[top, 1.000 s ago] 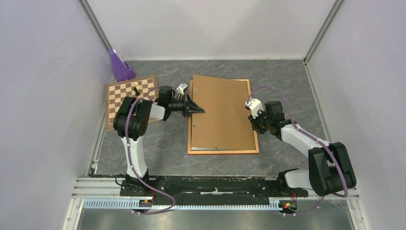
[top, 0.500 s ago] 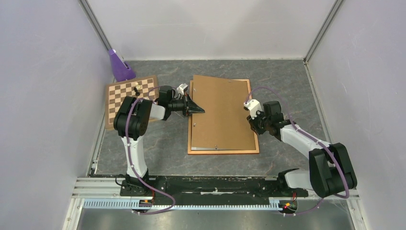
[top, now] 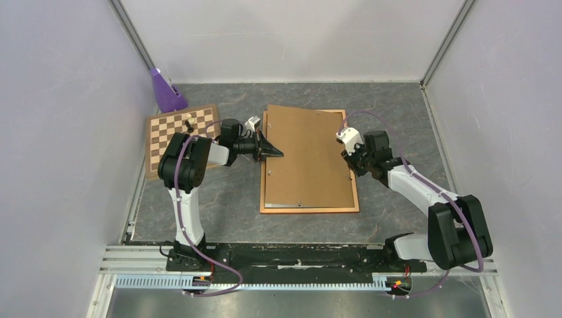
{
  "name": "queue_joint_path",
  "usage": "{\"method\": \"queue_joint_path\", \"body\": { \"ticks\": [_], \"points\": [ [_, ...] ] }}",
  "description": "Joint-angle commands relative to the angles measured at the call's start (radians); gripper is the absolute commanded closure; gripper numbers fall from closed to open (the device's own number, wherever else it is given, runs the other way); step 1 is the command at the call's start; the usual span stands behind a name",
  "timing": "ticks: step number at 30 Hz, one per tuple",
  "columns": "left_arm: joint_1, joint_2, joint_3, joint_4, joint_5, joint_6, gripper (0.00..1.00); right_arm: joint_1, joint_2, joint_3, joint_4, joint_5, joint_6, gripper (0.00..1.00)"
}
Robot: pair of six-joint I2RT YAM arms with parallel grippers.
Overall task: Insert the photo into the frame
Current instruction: Place the photo frame item in the photo frame.
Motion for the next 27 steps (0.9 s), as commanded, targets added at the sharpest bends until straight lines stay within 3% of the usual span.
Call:
{"method": "queue_joint_path", "body": {
  "ticks": [1,27],
  "points": [
    [-0.017,0.007,0.022,0.010,0.016,0.083,0.98,0.003,0.022,0.016,0.029,0.021,-0.026,0.72],
    [-0.017,0.004,0.023,0.013,0.012,0.080,0.98,0.005,0.033,-0.097,0.012,-0.016,-0.026,0.72]
  ]
}}
